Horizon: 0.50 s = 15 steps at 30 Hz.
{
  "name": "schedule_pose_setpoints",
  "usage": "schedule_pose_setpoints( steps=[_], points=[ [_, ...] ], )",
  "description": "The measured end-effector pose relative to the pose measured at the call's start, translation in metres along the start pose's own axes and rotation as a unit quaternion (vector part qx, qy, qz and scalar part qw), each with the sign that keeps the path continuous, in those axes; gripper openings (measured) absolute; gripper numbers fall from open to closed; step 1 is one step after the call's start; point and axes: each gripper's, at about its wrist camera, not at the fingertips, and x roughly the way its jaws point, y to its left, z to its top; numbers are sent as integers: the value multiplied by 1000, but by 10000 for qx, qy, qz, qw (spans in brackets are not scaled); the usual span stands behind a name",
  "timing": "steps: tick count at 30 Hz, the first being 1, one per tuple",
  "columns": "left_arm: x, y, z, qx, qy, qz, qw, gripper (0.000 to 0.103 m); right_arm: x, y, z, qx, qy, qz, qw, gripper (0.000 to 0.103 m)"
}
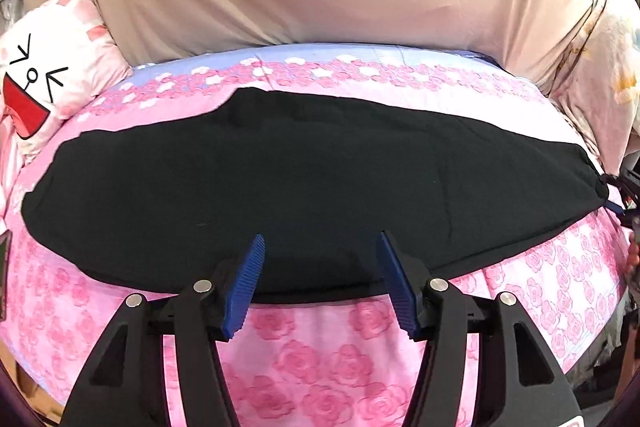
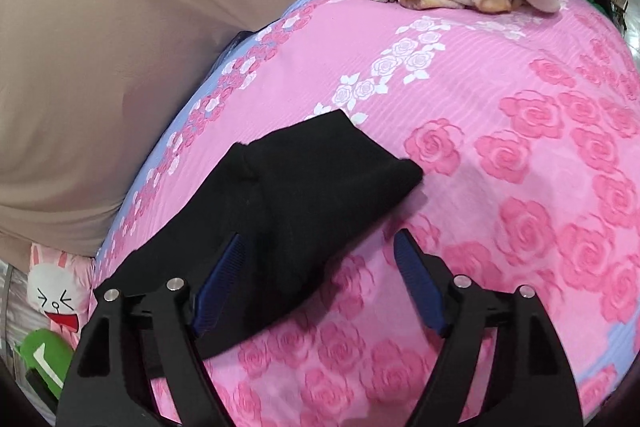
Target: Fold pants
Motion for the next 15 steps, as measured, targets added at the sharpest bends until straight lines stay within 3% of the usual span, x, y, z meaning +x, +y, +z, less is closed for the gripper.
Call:
schedule_pose_setpoints(
  steps=[1,3,4,8,10,13,15],
  points=[
    [3,-3,-1,26,-11,23,10000,57,3,3,2,-27,8,-5,10000,71],
    [8,-3,-1,28,-48,95,9999,59,8,15,7,-200,52,45,9998,21],
    [11,-2,-2,-8,-72,118,9999,59,7,24,9,-338,14,-37,9994,14],
    [25,8,-1,-176,-73,80,9998,59,-35,98,13,-1160,-652,160,9910,10],
    [29,13,-3,-238,-81,70,9997,59,-64,156,7,-1663,-846,623,9805,10],
    [38,18,-10,-334,3,43,9994,59,-83,250,-21,-2584,-754,1239,9551,10],
    [42,22,-14,-408,88,-31,9991,60,-71,310,-57,-3227,-297,1619,9321,12]
  ],
)
